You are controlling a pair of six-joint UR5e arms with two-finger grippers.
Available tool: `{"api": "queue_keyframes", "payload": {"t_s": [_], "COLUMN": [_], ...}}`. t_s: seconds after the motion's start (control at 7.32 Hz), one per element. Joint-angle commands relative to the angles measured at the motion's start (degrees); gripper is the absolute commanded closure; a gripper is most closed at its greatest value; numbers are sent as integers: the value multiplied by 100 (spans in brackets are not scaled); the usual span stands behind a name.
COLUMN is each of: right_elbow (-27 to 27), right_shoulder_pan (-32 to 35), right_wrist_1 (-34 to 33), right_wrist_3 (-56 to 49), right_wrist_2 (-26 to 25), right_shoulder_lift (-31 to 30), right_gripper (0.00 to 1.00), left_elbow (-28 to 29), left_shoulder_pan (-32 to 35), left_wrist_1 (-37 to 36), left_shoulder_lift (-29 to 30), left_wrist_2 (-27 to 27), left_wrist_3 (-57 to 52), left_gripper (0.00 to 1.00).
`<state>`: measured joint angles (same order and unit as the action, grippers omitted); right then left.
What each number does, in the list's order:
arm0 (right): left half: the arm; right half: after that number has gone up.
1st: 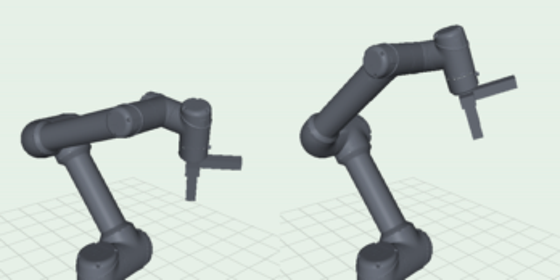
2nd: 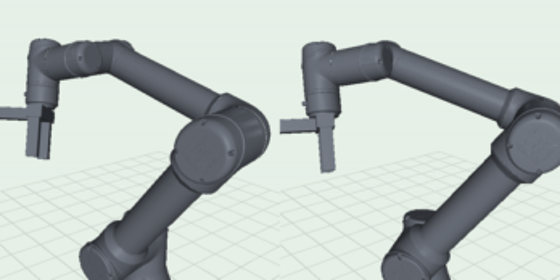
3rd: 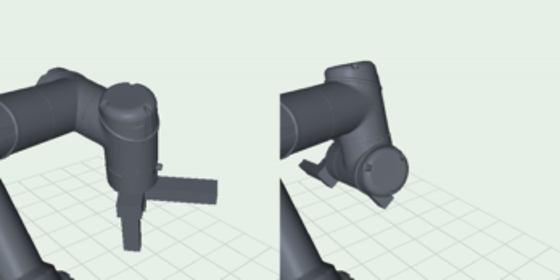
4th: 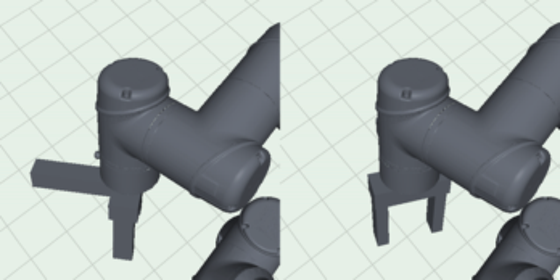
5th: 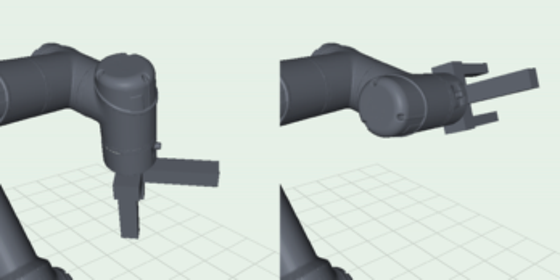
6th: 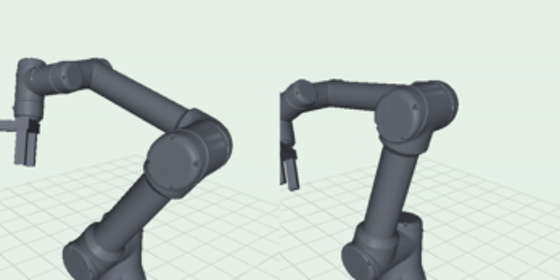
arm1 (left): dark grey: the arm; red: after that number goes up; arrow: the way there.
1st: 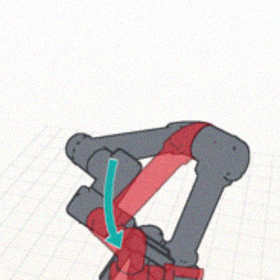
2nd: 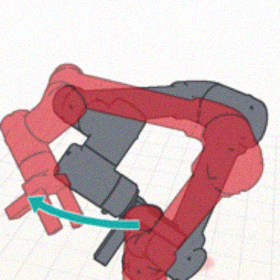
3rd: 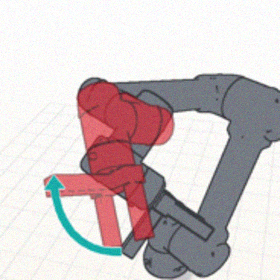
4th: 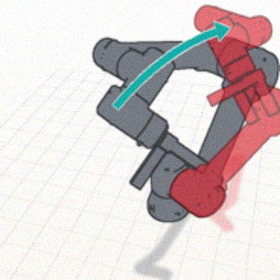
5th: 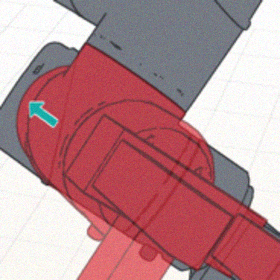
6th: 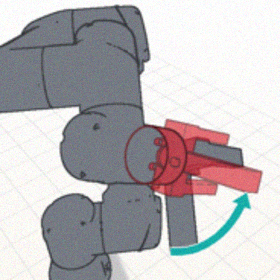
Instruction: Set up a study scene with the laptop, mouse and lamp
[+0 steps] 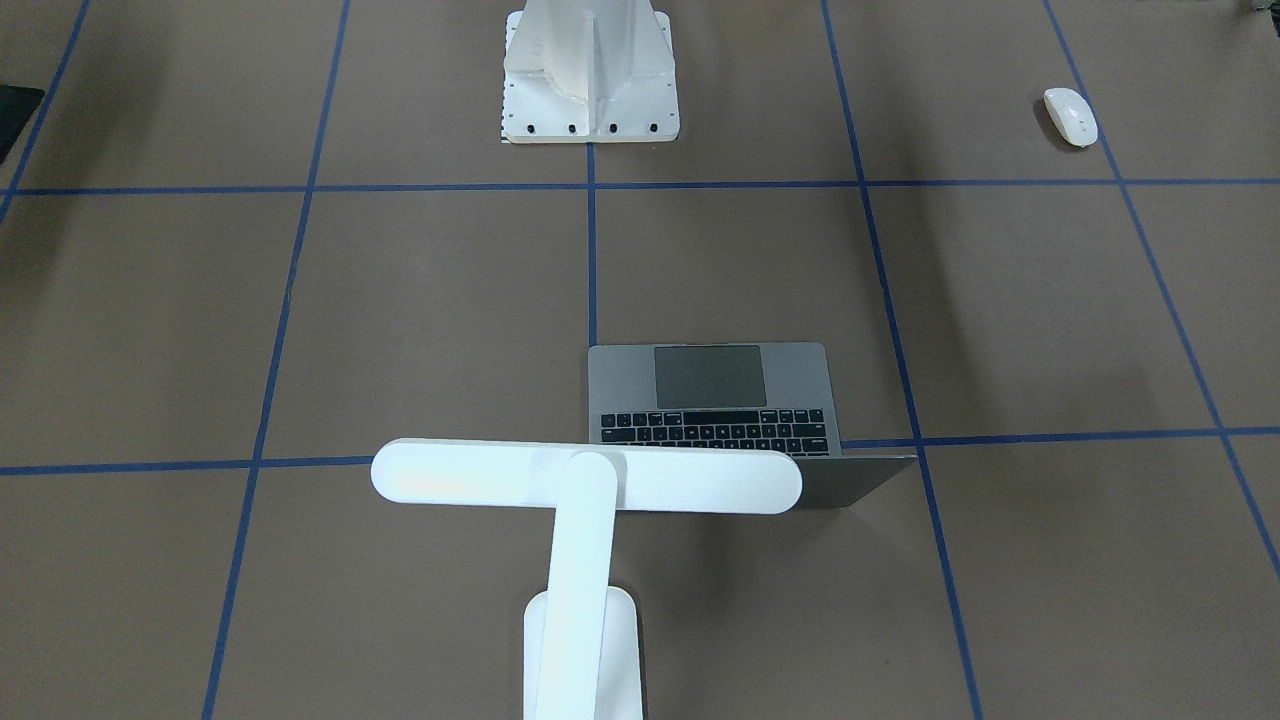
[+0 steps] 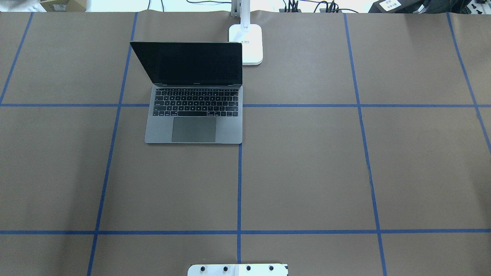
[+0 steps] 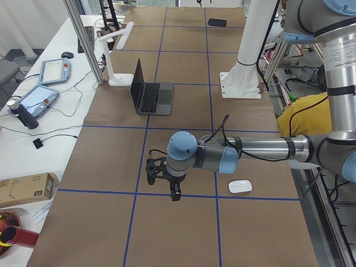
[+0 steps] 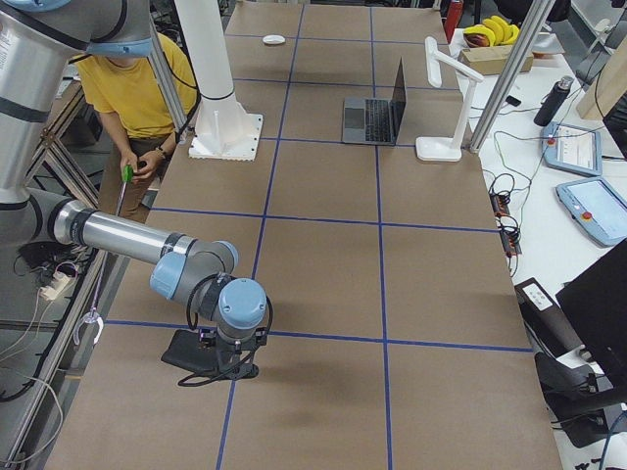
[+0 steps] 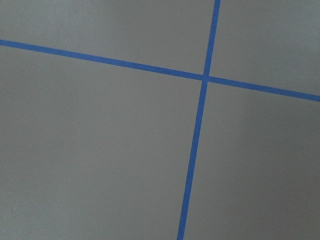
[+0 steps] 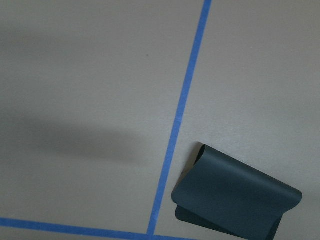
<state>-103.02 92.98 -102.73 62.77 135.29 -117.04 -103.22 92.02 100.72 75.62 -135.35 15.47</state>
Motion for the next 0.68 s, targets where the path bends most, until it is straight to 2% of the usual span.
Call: {"api": "queue_keyframes", "payload": {"t_s": [0.0,0.14,0.55], "right_elbow": [273,352,773], "right_shoulder_pan": [-43,-139,-1252], "right_wrist_1": [-544,-546,-520], "right_wrist_3": [139,217,989], "right_wrist_2": [236,-35,-55], "right_shoulder_lift": [-3,15,444], "right_gripper": [1,4,4], "left_elbow": [-22,-57,-233], "left_shoulder_pan": [9,17,26], "left_wrist_1": [17,18,18], "left_shoulder_lift": [-38,-82,-213], "left_wrist_2": [0,0,0], "left_wrist_3": [0,0,0], "left_gripper": [0,0,0]}}
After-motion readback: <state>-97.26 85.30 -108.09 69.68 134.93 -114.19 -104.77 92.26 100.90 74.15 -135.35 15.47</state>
